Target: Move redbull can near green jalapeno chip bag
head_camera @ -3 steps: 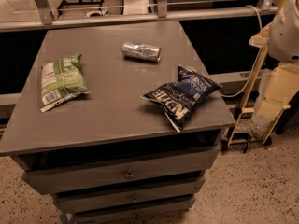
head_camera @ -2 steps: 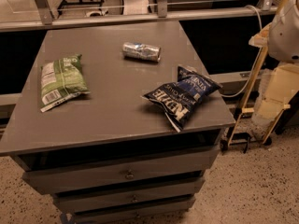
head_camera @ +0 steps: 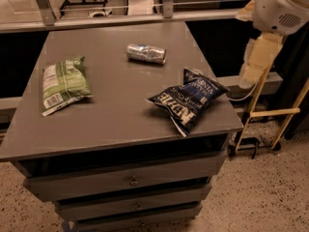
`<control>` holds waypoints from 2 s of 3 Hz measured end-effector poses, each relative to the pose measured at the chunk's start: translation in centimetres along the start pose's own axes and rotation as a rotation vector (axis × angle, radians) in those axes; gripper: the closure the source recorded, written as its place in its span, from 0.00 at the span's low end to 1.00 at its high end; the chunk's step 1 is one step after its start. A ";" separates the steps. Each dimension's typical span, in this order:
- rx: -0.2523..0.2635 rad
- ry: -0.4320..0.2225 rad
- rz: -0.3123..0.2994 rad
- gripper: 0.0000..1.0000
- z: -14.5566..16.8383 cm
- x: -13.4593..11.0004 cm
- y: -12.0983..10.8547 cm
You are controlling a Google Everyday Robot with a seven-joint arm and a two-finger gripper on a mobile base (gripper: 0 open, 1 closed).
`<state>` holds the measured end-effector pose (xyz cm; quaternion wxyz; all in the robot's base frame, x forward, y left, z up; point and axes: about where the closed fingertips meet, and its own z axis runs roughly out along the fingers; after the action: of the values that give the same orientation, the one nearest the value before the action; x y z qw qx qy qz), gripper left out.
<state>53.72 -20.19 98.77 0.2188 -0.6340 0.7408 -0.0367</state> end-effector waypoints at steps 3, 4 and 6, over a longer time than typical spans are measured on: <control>-0.008 -0.173 -0.018 0.00 5.4 -6.7 -9.7; -0.023 -0.237 0.000 0.00 8.0 -8.6 -11.6; -0.088 -0.301 0.060 0.00 14.3 -12.6 -14.1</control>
Offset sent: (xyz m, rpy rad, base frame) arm 0.1341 0.0585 0.0151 0.1529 -0.0368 0.0770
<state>73.28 -7.71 94.01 0.3004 -0.6187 0.7194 0.0975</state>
